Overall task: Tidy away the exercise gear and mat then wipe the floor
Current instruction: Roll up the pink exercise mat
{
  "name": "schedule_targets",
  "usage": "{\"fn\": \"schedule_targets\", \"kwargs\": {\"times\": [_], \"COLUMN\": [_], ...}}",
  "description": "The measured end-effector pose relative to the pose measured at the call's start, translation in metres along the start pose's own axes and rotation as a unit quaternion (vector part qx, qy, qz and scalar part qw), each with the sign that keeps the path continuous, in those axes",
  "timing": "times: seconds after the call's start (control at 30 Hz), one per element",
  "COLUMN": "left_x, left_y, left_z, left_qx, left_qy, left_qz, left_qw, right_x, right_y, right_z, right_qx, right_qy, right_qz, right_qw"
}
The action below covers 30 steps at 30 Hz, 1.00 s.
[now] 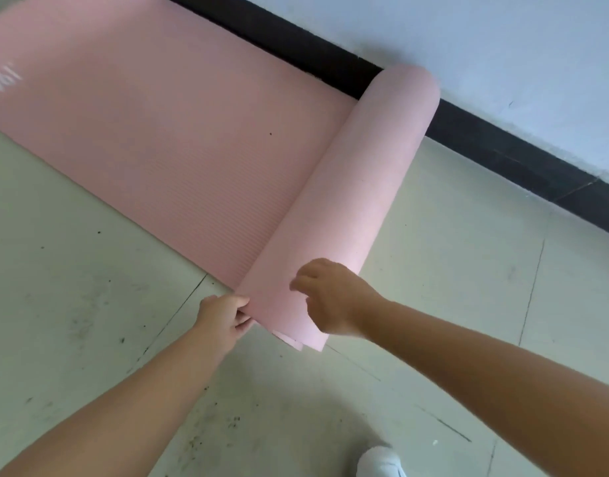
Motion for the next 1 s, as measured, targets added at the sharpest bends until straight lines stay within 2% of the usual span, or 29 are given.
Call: {"fn": "schedule_targets", "kwargs": {"times": [0.07, 0.13, 0.2, 0.27, 0.37, 0.47, 0.6, 0.7, 0.8, 0.9, 1.0], "left_x": [-0.007, -0.016, -0.022, -0.025, -0.012, 0.010, 0.027, 0.023, -0.004, -0.030, -0.062], "left_y": [0.010, 0.024, 0.034, 0.040, 0.050, 0.065, 0.087, 0.093, 0.089, 0.093, 0.114], "left_z": [0.011, 0.022, 0.035, 0.044, 0.053, 0.060, 0.058, 0.055, 0.047, 0.044, 0.058], "left_qx": [0.015, 0.037, 0.035, 0.005, -0.072, -0.152, -0.179, -0.147, -0.085, 0.003, 0.014], "left_qy": [0.010, 0.024, 0.036, 0.041, 0.057, 0.098, 0.129, 0.157, 0.151, 0.131, 0.126], "left_qz": [-0.003, -0.019, -0.033, -0.035, -0.041, -0.052, -0.028, 0.016, 0.047, 0.043, 0.039], "left_qw": [1.000, 0.999, 0.998, 0.999, 0.995, 0.982, 0.975, 0.976, 0.984, 0.990, 0.991], "right_x": [0.014, 0.017, 0.006, -0.017, -0.061, -0.106, -0.132, -0.132, -0.135, -0.147, -0.161], "right_y": [0.015, 0.023, 0.025, 0.020, -0.008, -0.032, -0.040, -0.027, -0.018, -0.012, -0.024], "right_z": [-0.015, -0.036, -0.062, -0.070, -0.056, -0.039, -0.029, -0.030, -0.027, -0.036, -0.028], "right_qx": [0.137, 0.209, 0.196, 0.191, 0.145, 0.057, 0.021, 0.007, -0.017, -0.021, -0.031], "right_qy": [0.018, 0.009, -0.023, -0.020, -0.014, -0.057, -0.070, -0.073, -0.009, 0.026, 0.066], "right_qz": [0.048, 0.078, 0.097, 0.091, 0.085, 0.071, 0.079, 0.090, 0.090, 0.094, 0.134], "right_qw": [0.989, 0.975, 0.976, 0.977, 0.986, 0.994, 0.994, 0.993, 0.996, 0.995, 0.988]}}
Point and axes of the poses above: each hand's wrist, its own x-axis away from the middle knuckle, its own z-axis out of the back of the hand, y = z × x, the point moved 8 cm from there along -x, towards the middle knuckle, and after that the axes turned 2 degrees about y, right-handed, at the moved point
